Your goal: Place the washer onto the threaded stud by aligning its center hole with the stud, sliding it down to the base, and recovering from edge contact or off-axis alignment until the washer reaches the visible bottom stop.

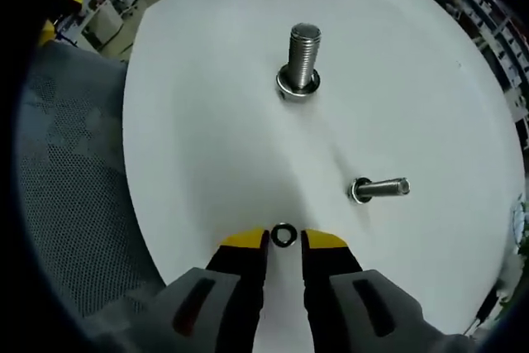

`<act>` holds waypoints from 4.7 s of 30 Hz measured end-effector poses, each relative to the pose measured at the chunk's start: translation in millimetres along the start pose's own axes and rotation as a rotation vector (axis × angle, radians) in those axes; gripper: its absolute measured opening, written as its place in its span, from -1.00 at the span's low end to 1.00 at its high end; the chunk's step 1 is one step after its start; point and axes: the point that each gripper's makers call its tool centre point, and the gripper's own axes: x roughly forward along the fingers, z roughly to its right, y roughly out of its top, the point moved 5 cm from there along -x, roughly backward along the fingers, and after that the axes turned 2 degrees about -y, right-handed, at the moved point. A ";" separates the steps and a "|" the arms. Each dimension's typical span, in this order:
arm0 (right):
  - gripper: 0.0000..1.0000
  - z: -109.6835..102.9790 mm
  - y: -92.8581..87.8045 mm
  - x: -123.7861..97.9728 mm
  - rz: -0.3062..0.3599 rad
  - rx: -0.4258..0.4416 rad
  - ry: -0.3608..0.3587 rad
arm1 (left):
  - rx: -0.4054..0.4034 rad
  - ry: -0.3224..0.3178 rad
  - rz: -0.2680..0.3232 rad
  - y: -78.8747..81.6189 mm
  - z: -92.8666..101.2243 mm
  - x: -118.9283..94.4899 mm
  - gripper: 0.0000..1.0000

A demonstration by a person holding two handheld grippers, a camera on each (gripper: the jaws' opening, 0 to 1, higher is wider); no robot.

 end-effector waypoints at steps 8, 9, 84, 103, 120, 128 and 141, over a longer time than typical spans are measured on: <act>-0.71 1.4 1.3 0.8 -0.017 0.011 -0.004 | -0.001 -0.003 0.002 0.1 0.2 0.1 -0.63; -0.71 1.3 1.1 0.3 -0.017 0.020 -0.005 | -0.001 -0.002 0.001 -0.1 0.1 0.1 -0.63; -0.82 66.8 41.5 -21.1 0.073 0.098 -0.116 | -0.001 -0.014 0.007 1.2 1.6 0.8 -0.63; -0.73 63.0 29.8 -21.2 0.068 0.068 -0.114 | -0.008 -0.010 -0.004 -0.5 0.8 1.0 -0.63; -0.56 59.4 32.9 -68.8 0.237 0.177 -0.195 | -0.014 -0.015 0.012 0.9 1.5 0.0 -0.63; -0.45 34.6 20.4 -119.7 0.428 0.317 -0.253 | -0.020 -0.035 0.048 5.2 3.5 -2.0 -0.62; -0.27 -21.0 -30.6 -191.9 0.706 0.470 -0.372 | -0.012 -0.064 0.108 11.0 7.7 -6.3 -0.62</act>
